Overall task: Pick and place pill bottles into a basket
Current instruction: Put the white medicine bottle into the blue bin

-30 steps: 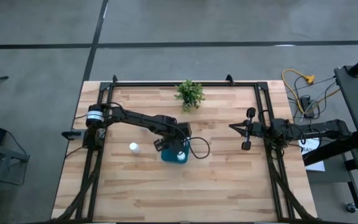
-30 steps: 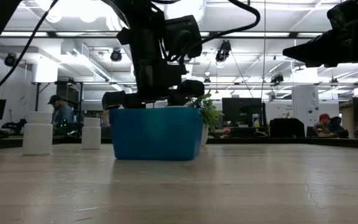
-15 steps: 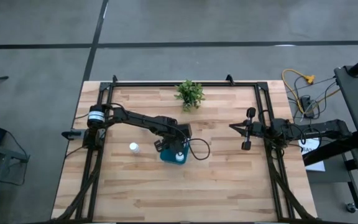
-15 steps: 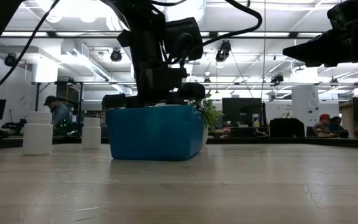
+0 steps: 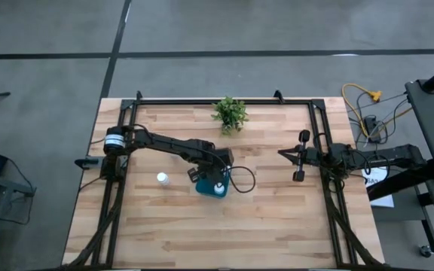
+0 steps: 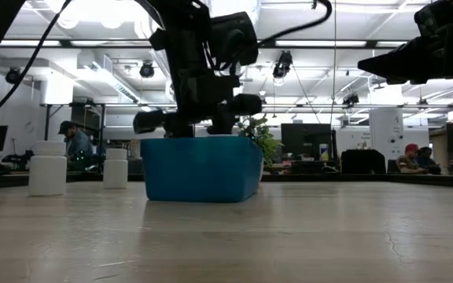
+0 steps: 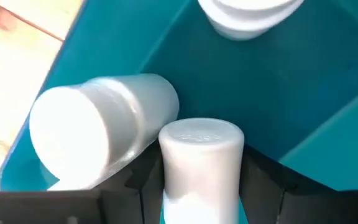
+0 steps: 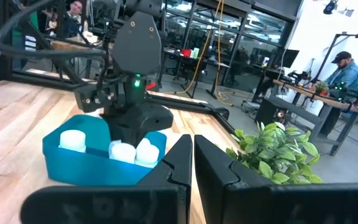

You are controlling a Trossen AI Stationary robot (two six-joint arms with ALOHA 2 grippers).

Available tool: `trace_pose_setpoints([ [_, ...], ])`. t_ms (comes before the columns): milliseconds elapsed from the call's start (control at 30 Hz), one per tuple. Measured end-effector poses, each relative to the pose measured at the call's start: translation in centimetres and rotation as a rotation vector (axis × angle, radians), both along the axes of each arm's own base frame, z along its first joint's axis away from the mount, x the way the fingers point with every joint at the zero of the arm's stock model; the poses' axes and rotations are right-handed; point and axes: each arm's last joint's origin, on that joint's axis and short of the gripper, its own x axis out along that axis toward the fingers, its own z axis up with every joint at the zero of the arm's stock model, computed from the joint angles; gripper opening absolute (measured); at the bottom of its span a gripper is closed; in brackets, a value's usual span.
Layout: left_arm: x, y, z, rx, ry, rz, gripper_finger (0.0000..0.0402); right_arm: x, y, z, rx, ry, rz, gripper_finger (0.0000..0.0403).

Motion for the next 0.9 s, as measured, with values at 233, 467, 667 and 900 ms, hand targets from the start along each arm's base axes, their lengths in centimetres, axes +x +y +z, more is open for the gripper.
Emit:
trace_pose_setpoints([
  [233,-0.3,-0.5,0.5,0.036,0.006,0.02,0.0145,0.0,0.0,0.0,0.001,0.0,-0.006,0.0009],
  [467,-0.4,-1.4,2.5,0.032,-0.05,0.026,0.0144,0.0,0.0,0.0,0.0,0.003,-0.005,0.0009],
  [667,-1.2,-2.1,6.1,0.037,-0.132,0.031,0.0144,0.0,0.0,-0.1,-0.001,0.011,-0.005,0.0009],
  [900,-2.5,-2.2,10.5,0.007,-0.269,0.078,0.0143,0.1,0.0,-0.1,-0.001,0.014,-0.005,0.0009],
])
